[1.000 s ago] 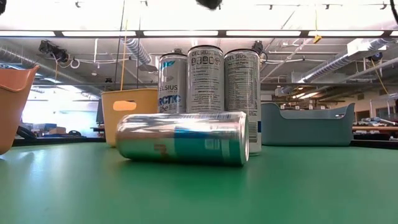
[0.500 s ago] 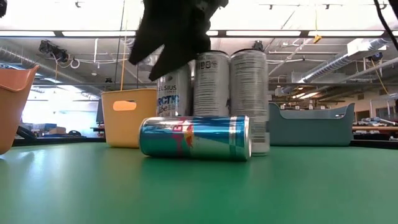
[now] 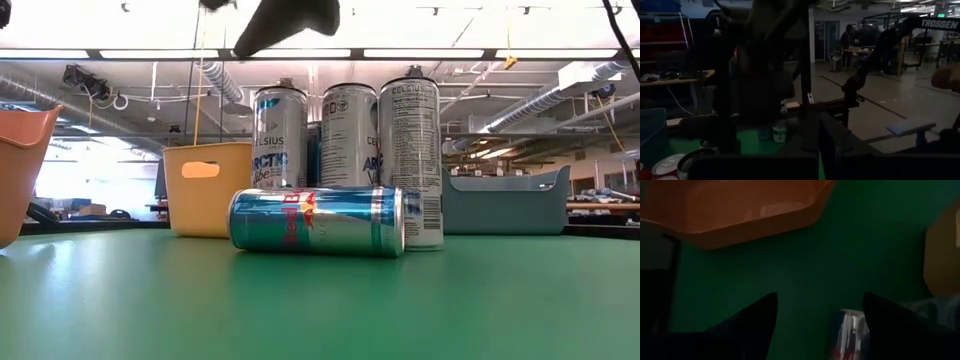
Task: Sort soda cans
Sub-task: Put the blue soda can into the yellow bin
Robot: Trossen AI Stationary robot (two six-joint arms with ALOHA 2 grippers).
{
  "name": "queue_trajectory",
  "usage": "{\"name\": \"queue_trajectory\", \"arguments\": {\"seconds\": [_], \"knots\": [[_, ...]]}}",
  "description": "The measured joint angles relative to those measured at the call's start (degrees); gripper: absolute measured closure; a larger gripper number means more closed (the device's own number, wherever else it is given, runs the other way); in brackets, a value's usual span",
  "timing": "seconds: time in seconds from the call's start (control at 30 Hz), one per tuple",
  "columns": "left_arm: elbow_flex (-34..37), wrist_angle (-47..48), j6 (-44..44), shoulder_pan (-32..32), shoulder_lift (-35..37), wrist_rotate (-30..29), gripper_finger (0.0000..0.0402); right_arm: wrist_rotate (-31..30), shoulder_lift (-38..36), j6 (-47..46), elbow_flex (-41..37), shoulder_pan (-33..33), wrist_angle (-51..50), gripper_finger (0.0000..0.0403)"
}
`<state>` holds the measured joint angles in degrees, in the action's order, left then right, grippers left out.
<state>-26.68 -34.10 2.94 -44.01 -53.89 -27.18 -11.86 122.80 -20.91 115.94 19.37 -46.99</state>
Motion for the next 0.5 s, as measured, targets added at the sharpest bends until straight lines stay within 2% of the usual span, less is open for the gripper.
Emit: {"name": "queue_trajectory", "arguments": {"seconds": [0.1, 0.2, 0.33, 0.43, 0.5], "knots": [[0.0, -1.4, 0.0, 0.0, 0.0, -0.2, 0.0398, 0.0, 0.0, -4.3, 1.2, 1.0, -3.0, 0.0138], [0.0, -1.4, 0.1, 0.0, 0.0, -1.2, 0.0398, -1.0, -0.1, -8.8, -0.2, 2.3, -4.3, 0.0179], [0.0, -2.4, 1.7, 0.0, 0.0, -4.8, 0.0398, -8.5, 0.0, -15.8, -5.7, 4.0, -3.6, 0.028], [0.0, -2.3, 3.0, 0.0, 0.0, -7.4, 0.0398, -11.0, 0.0, -19.8, -10.6, 3.9, 0.3, 0.0371], [0.0, -2.4, 2.9, 0.0, 0.0, -8.6, 0.0398, -12.4, 0.0, -20.8, -14.1, 3.4, 3.1, 0.039]]}}
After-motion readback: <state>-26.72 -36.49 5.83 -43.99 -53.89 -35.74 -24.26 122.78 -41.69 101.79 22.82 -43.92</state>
